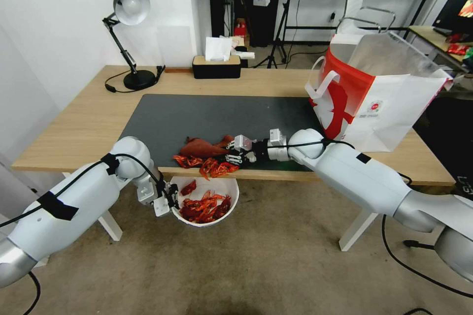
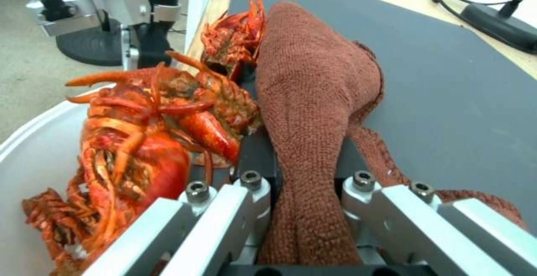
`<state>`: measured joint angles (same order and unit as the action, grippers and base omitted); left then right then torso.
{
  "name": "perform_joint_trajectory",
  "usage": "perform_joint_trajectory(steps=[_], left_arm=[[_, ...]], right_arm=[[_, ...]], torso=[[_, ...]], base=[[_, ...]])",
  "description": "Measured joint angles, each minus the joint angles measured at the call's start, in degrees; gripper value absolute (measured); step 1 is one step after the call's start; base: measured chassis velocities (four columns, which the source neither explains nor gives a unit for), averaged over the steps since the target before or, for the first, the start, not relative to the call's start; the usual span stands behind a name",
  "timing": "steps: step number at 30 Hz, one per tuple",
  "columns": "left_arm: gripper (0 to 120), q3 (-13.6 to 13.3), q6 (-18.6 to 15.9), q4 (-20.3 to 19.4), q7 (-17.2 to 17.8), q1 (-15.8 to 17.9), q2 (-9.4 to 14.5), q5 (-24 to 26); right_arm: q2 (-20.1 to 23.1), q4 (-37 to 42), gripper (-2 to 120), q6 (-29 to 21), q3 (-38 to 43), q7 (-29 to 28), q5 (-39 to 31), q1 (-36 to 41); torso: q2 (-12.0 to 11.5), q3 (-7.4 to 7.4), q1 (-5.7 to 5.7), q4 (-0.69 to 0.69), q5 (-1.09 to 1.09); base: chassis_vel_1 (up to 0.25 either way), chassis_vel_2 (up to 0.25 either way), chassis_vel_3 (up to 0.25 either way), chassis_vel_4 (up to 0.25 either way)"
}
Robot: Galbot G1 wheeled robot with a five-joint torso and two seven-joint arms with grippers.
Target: Sweep shrimp from table into container with towel, then put container into takeout bag.
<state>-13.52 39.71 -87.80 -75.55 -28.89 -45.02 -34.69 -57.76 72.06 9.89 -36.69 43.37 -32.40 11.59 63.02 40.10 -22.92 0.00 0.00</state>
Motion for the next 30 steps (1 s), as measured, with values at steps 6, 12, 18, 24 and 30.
perform_joint_trajectory(steps=[6,12,18,24,30], left_arm=[[0,-0.05,0.0,0.0,0.0,-0.07,-0.05,0.0],[0,-0.06,0.0,0.03,-0.02,-0.01,-0.07,-0.02],[0,-0.13,-0.02,0.14,-0.02,-0.04,-0.22,-0.08],[0,-0.14,-0.04,0.12,-0.04,0.12,-0.2,-0.09],[0,-0.28,-0.05,0.15,-0.04,0.22,-0.21,-0.08]], right_arm=[[2.0,2.43,9,-0.06,0.17,-0.08,-0.12,1.0],[3.33,4.33,9,-0.06,0.39,-0.25,-0.19,2.31],[4.26,6.11,9,-0.12,0.41,-0.37,-0.19,3.11],[5.54,7.91,9,-0.47,0.41,-0.4,-0.19,3.98],[6.48,8.98,9,-0.53,1.24,-0.43,-0.21,5.49]], torso=[[0.0,0.0,0.0,-0.01,0.0],[0.0,0.0,0.01,-0.01,0.0],[0.0,0.0,0.0,0.0,-0.01],[0.0,0.0,0.0,0.0,0.0],[0.0,-0.01,0.01,0.0,0.0]], base=[[0.0,0.0,0.0,0.0],[0.0,0.0,0.0,0.0],[0.0,0.0,0.0,0.0],[0.0,0.0,0.0,0.0],[0.0,0.0,0.0,0.0]])
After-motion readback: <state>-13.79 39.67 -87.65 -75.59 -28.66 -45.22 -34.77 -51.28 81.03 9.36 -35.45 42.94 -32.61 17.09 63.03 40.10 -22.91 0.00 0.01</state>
